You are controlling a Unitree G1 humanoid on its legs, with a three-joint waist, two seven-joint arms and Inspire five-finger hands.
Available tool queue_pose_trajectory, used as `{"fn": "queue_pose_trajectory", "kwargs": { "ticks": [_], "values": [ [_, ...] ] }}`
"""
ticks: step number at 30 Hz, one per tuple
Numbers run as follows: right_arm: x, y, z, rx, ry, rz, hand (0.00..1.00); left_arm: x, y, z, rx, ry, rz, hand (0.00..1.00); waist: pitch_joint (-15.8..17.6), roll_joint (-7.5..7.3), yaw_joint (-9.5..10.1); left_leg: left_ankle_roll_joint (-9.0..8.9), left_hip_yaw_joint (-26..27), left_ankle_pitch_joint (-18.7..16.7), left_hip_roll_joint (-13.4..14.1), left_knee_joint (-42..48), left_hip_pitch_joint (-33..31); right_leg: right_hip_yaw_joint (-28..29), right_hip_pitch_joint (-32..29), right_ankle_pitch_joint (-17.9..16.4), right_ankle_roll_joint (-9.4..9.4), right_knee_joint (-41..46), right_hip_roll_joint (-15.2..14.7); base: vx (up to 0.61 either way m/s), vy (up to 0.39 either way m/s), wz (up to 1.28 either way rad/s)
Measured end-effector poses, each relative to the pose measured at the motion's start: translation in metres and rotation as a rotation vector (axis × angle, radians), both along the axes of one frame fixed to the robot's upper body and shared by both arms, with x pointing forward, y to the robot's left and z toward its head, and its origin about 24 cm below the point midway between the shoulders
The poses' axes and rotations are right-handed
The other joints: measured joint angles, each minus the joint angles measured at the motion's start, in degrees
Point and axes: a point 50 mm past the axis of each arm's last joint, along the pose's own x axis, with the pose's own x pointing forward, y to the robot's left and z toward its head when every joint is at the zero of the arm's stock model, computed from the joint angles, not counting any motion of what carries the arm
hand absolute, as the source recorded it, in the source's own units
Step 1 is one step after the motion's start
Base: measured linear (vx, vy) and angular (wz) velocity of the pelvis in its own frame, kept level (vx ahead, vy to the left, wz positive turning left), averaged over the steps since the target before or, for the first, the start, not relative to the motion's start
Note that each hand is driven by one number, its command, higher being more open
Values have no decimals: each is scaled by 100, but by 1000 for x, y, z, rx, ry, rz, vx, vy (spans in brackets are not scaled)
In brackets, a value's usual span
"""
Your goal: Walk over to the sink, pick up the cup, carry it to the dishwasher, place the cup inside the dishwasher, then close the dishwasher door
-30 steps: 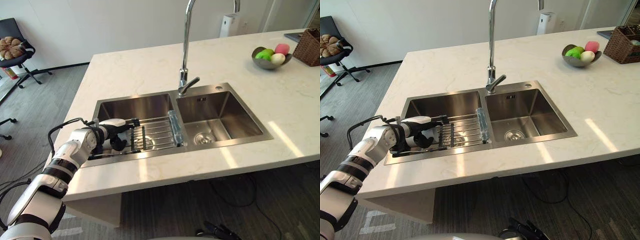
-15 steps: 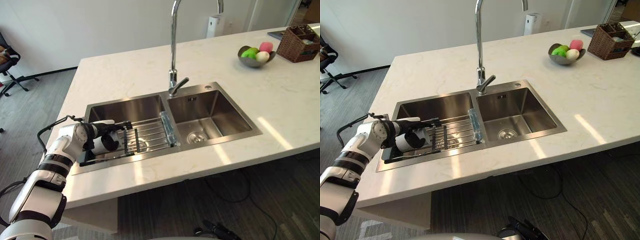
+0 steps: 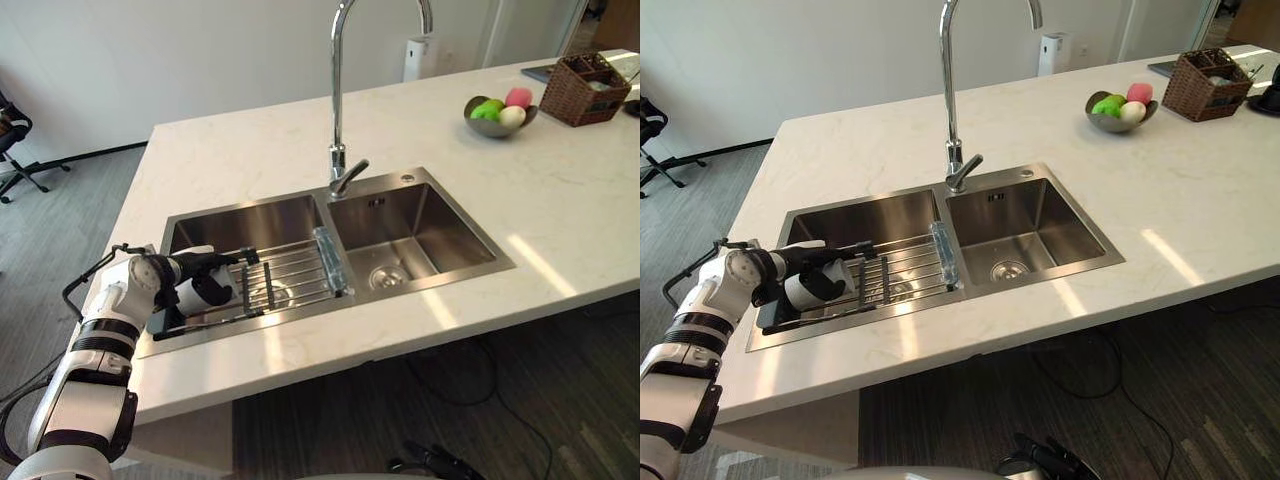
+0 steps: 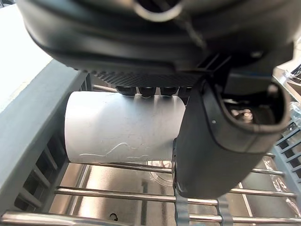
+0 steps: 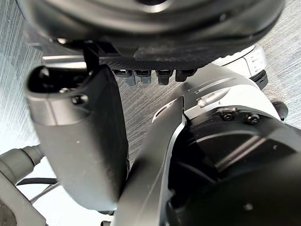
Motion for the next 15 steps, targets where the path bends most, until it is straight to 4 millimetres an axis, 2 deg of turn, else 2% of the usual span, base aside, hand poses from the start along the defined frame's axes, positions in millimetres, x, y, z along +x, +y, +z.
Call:
{"fn": "queue_pose_trajectory", "kwargs": {
  "ticks": [5,15],
  "values": [
    [-1,-2,0,-6,8,14,100,-5,-1,-9,17,26,-14,100,-35,37,10,-29,31,-19,56,0,67,-2,69,-6,-1,-42,58,-17,-39,-1],
    [5,0,0,-6,21,77,100,-7,-9,-13,70,24,-74,100,-44,26,93,-44,31,-31,72,-1,85,-15,105,-27,24,-59,71,-7,-10,0]
  ]
}}
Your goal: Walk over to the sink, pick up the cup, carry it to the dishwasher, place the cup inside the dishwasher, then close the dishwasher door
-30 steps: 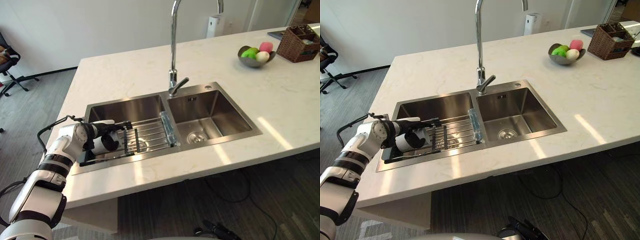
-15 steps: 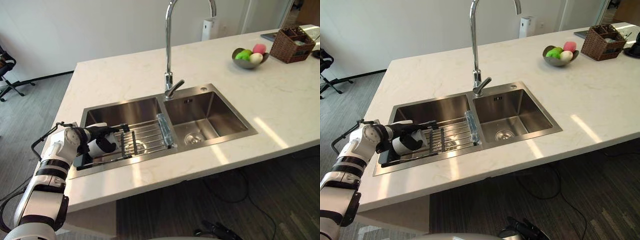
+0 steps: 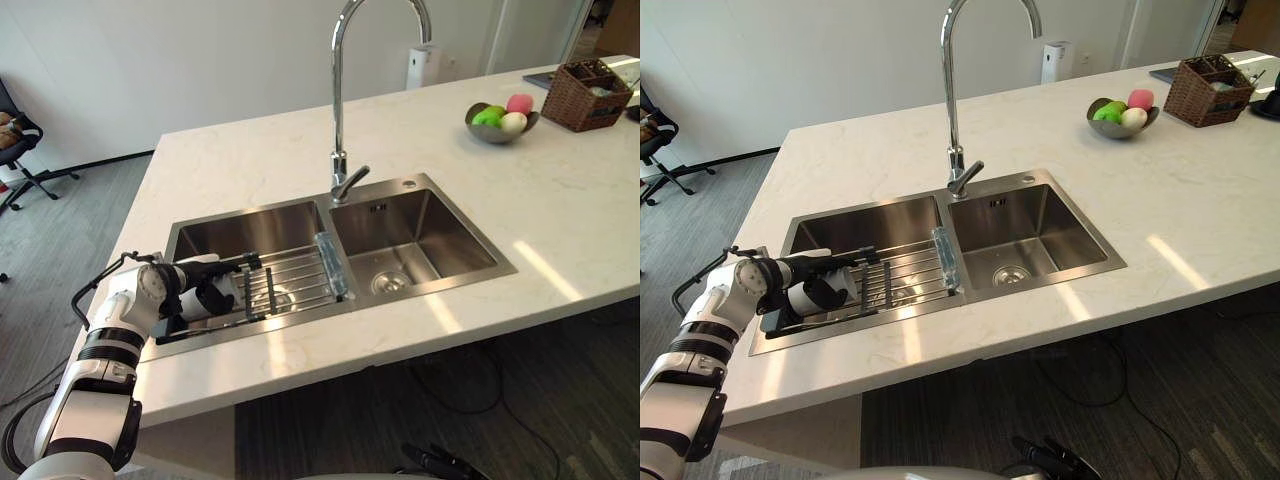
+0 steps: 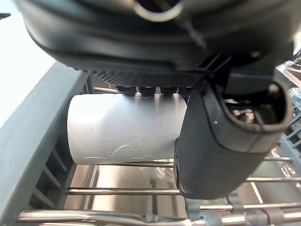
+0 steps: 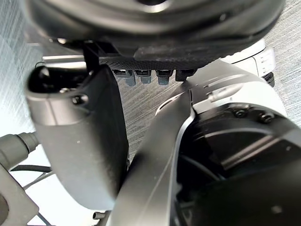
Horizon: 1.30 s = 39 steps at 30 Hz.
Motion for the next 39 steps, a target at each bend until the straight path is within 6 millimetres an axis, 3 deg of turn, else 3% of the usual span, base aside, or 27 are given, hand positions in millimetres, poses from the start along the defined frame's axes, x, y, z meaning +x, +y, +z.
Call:
{"fn": "queue_pose_trajectory", "kwargs": {
  "ticks": [3,4,11,27,32,39],
  "values": [
    [1,0,0,1,1,13,100,-2,-5,-3,50,4,-30,100,-3,-3,14,-23,-1,-17,2,0,7,-1,7,-3,6,1,0,-32,-23,0],
    [0,0,0,2,3,15,100,-2,-8,-4,73,2,-42,0,-6,-5,25,-31,-1,-22,4,0,7,-1,7,-9,14,2,0,-34,-25,-1],
    [5,1,0,10,5,45,100,-2,-21,-9,248,-24,-63,0,-17,-26,10,-48,49,-34,20,0,-11,61,-35,-11,24,4,6,-15,-16,-5],
    [6,1,-2,17,18,42,100,-9,-42,-11,361,-56,-163,0,-27,-43,1,-80,-58,-59,26,3,-42,-56,-1,-66,12,-2,22,0,0,2],
    [5,1,-2,17,20,37,100,-17,-39,-19,265,-158,-138,0,-28,-50,4,-74,-167,-62,22,3,-44,-168,64,-104,14,-3,8,-26,-33,12],
    [1,2,-3,19,26,25,100,-33,-33,-18,-67,-497,-5,0,11,-131,136,-71,-304,-63,18,4,-103,-305,92,-147,9,-5,-6,-8,-30,11]
  ]
}}
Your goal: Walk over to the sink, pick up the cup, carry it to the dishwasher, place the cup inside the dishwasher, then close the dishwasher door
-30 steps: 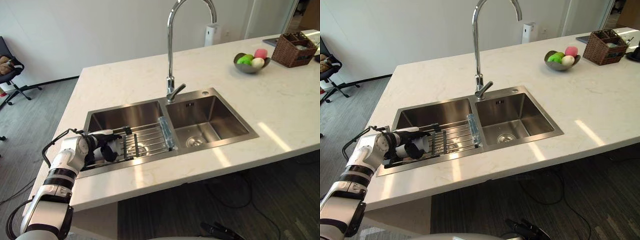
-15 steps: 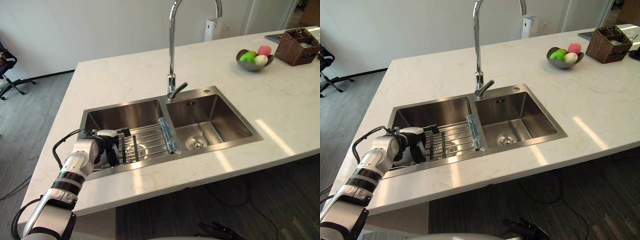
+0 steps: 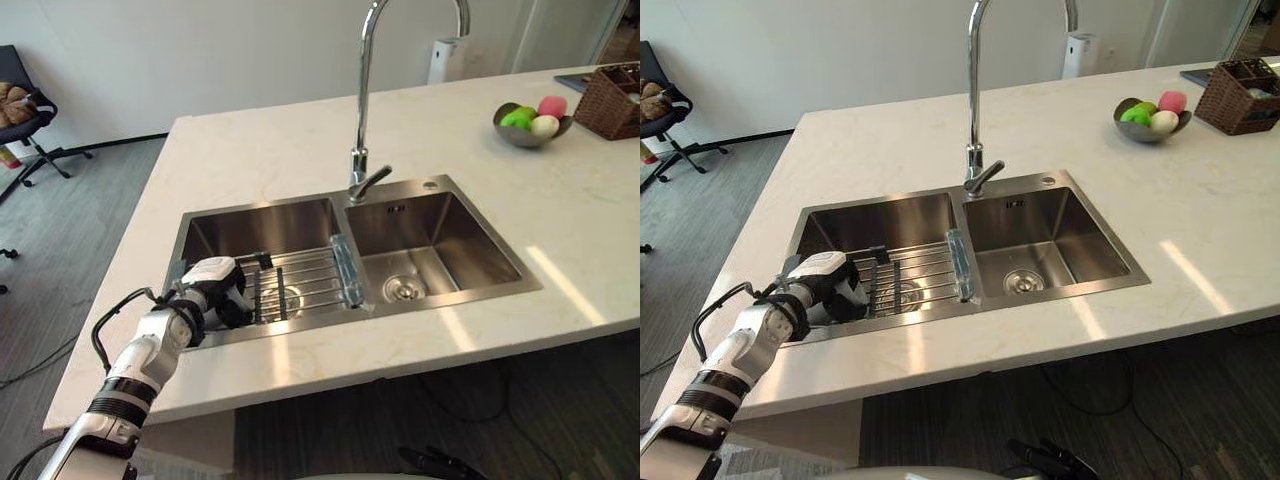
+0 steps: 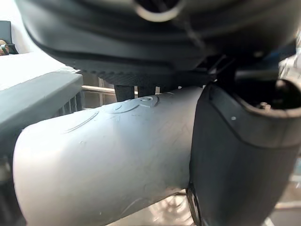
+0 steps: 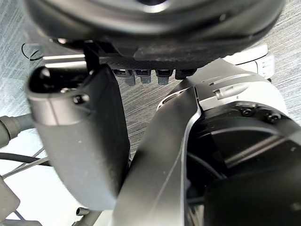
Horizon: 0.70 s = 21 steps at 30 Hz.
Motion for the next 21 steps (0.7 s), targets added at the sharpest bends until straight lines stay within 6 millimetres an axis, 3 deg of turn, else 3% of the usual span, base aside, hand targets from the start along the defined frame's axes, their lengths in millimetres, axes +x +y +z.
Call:
{"fn": "queue_pose_trajectory", "kwargs": {
  "ticks": [5,10,14,21],
  "values": [
    [-1,10,-1,12,-7,0,100,-12,-9,-5,-396,-214,117,0,59,-183,89,34,-149,26,-18,0,-51,-152,55,-14,-3,-12,-28,-40,-26,16],
    [-3,20,-3,33,-13,-14,100,-19,-12,-4,-591,-297,204,0,32,-376,162,48,-163,40,-35,6,-128,-150,-31,-13,-4,20,-47,-17,-12,1],
    [-4,21,-2,29,-16,-20,100,-25,-10,2,-752,-351,261,0,32,-375,199,51,-174,44,-41,30,-138,-165,-33,-22,-17,30,-53,0,0,0],
    [-11,20,-2,23,-5,-30,100,-39,-18,40,-1073,-613,325,0,30,-372,361,73,-277,66,-19,29,-135,-211,-32,-102,-43,186,-60,-41,-24,7]
  ]
}}
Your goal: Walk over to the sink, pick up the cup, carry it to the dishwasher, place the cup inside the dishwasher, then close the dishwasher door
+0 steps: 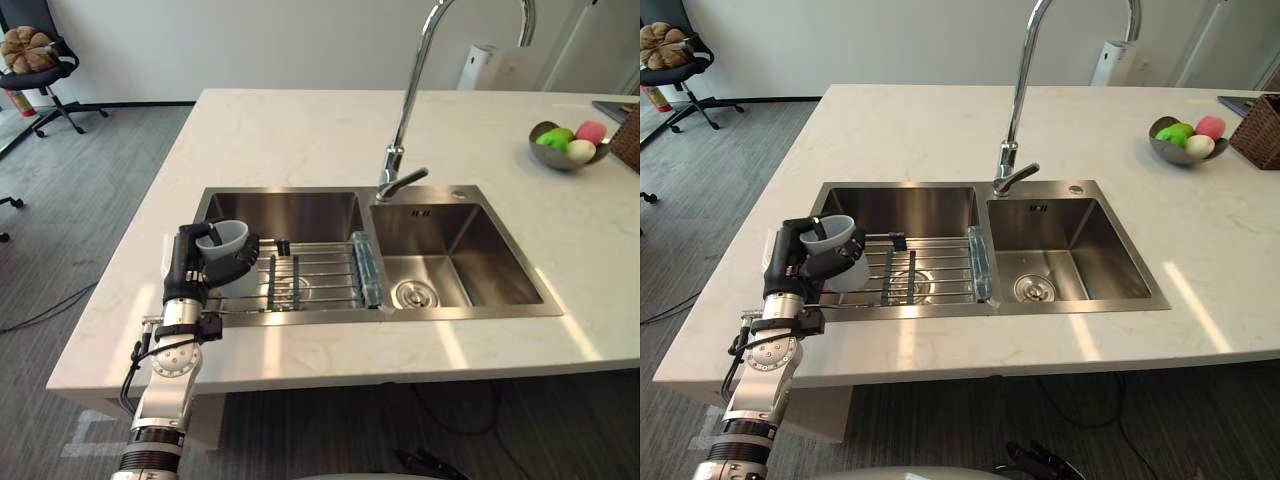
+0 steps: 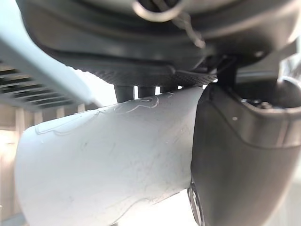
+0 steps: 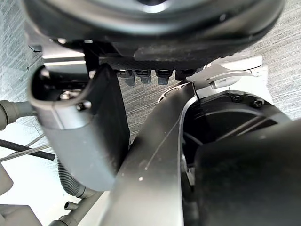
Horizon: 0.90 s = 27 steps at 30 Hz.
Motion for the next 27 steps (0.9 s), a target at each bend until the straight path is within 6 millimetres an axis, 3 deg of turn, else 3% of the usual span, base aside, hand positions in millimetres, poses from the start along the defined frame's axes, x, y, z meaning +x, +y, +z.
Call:
{"fn": "queue_pose_trajectory", "kwargs": {
  "ticks": [8,12,17,20,25,26,27],
  "values": [
    [-10,2,-2,-14,23,-53,100,-31,3,67,-96,-410,156,0,-116,10,145,25,-182,34,-17,-27,-16,-171,87,-30,9,42,-28,-38,-22,11],
    [-16,4,-3,-26,41,-67,100,-47,2,80,-87,-512,228,0,-284,28,191,22,-231,37,-13,-27,-37,-209,98,-46,5,35,-26,-16,-22,6],
    [-18,3,-4,-63,51,-38,100,-55,-3,70,31,-466,276,0,-337,76,304,29,-379,60,-12,-25,-103,-330,132,-57,13,33,-26,-32,-20,15],
    [-17,1,-4,-92,55,13,100,-64,-2,50,93,-332,302,0,-329,91,311,65,-783,142,-34,6,-266,-704,188,-156,28,137,-57,3,-29,66],
    [-23,-8,-5,-137,70,47,100,-87,-2,16,26,-147,384,0,-262,197,757,184,-2218,468,-233,5,-918,-2190,343,-687,130,653,-257,-12,-46,149],
    [-23,-12,-5,-154,69,50,100,-93,-2,12,18,-120,399,0,-229,246,944,448,-2456,461,-318,-20,-1090,-2604,404,-828,126,773,-320,-43,-35,188],
    [-23,-12,-6,-159,76,50,100,-96,-1,10,16,-108,406,0,-227,238,1045,869,-2301,328,-367,-23,-1172,-2875,446,-845,152,801,-382,-31,-8,208]
  ]
}}
